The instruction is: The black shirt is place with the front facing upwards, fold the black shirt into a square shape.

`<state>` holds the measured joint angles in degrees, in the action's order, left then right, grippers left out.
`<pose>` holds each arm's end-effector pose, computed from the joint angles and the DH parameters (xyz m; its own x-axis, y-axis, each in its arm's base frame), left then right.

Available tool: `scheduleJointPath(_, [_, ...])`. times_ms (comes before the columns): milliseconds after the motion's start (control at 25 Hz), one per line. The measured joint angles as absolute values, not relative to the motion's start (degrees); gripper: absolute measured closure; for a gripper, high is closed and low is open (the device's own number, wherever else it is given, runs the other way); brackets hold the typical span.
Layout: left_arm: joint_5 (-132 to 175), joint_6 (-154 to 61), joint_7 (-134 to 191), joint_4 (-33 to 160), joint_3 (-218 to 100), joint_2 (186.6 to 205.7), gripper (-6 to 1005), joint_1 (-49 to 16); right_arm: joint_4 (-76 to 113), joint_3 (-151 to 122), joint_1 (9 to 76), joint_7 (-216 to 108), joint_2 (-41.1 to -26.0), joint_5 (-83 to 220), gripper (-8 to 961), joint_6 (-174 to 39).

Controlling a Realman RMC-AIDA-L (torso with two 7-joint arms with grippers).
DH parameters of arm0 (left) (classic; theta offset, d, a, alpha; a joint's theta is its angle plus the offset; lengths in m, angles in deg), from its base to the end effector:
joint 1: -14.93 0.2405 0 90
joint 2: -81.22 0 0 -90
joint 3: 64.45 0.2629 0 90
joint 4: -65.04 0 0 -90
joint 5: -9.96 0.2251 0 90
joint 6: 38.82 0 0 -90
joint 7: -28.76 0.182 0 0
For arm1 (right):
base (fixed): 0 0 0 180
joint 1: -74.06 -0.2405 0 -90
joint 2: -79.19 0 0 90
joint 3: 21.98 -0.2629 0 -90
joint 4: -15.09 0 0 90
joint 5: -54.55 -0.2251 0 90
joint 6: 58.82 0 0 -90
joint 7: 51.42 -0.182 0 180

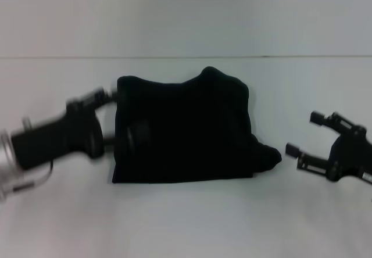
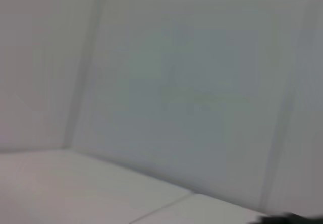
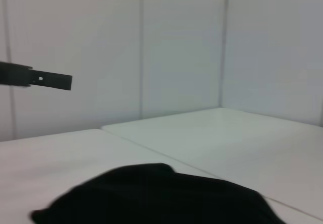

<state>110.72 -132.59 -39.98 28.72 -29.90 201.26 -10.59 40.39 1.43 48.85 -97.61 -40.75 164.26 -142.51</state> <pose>-0.2588 0.3486 -0.0042 0.6781 0.1448 0.7205 0.4535 -0.8540 -0.2551 0.3153 0.3430 -0.0335 0.8136 -0.0669 -0.5776 -0.4160 -0.7609 -0.4979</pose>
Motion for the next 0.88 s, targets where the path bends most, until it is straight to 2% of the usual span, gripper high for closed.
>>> scheduleJointPath(40, [111.49, -134.03, -36.74, 28.65, -29.33, 201.75, 97, -9.31, 39.95, 1.84, 48.95, -97.05, -40.75, 164.37, 9, -143.17])
scheduleJointPath(120, [113.57, -135.04, -33.56, 28.57, -27.99, 202.63, 90, -7.01, 39.17, 2.75, 49.50, -96.04, -40.74, 164.63, 9, -144.03])
scheduleJointPath(240, [117.24, -133.54, -33.54, 29.35, -27.09, 202.99, 81, -4.71, 37.77, 3.39, 51.02, -94.23, -40.72, 166.03, 9, -143.34])
scheduleJointPath(480, [119.10, -129.85, -33.18, 31.34, -28.08, 203.04, 61, -1.86, 36.06, 2.36, 52.74, -91.74, -40.67, 166.34, 9, -139.43])
scheduleJointPath(880, [119.44, -129.79, -34.52, 32.54, -28.46, 202.55, 61, -2.27, 36.01, 1.86, 52.73, -91.65, -40.60, 166.34, 9, -139.46])
